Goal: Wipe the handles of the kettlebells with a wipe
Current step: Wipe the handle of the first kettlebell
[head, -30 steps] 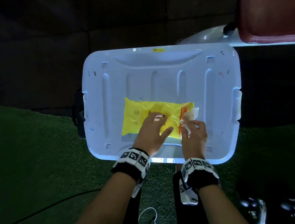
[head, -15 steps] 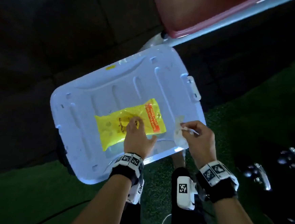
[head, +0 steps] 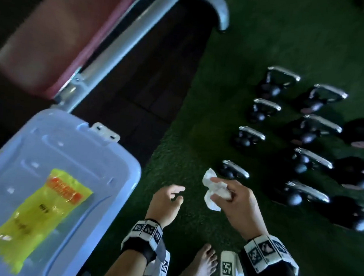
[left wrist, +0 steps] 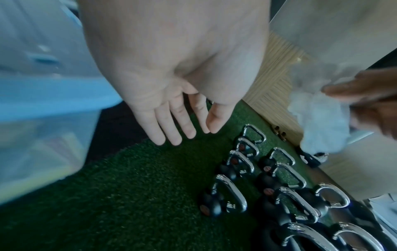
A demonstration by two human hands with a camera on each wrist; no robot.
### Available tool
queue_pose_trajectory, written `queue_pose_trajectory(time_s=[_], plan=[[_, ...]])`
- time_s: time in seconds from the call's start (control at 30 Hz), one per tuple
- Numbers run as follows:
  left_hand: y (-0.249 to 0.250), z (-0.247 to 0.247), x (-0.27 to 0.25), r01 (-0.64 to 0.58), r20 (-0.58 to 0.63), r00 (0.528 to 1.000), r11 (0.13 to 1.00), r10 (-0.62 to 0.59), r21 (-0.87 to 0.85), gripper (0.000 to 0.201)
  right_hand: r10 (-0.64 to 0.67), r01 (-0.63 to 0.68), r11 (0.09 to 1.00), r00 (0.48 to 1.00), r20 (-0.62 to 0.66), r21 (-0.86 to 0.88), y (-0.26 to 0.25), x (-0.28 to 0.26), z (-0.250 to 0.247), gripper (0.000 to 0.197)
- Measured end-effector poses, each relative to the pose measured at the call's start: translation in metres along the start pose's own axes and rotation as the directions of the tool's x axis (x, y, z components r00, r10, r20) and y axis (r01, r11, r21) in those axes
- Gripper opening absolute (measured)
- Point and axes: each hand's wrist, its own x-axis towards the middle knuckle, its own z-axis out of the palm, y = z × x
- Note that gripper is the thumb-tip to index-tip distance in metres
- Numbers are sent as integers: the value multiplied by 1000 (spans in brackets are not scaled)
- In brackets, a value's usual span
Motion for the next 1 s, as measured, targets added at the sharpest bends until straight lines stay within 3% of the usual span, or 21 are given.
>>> queue_pose_trajectory(time_s=[0.13,0.33,0.5,0.57,0.63,0.77,0.87,1.0], plan=[[14,61,69,15,37,999,1000,-14,-26,29,20,-19,1000,991,-135,5,73,40,-34,42],[-16,144,187,17,44,999,999,-19,41,35,-116,57,984,922,-369,-167,175,117,-36,26],[-55,199,277,25,90,995,995,-34,97,70,-133,53,984,849,-512,-168,237,166,-33,26],[-70,218,303,-45,110,993,997,38,63,91,-119,61,990,839,-530,-125,250,179,-30,25],[-79,236,323,-194,75,979,978,189,75,97,-120,91,993,815,-566,-79,260,187,-29,18],[-83,260,351,-454,57,891,885,450,107,83,-247,204,968,704,-665,-145,280,203,-17,35],[-83,268,368,-522,73,852,852,519,41,85,-349,239,937,576,-739,-256,293,216,-3,37],[-89,271,376,-536,40,844,843,535,40,67,-386,191,922,416,-823,-336,301,224,25,37]])
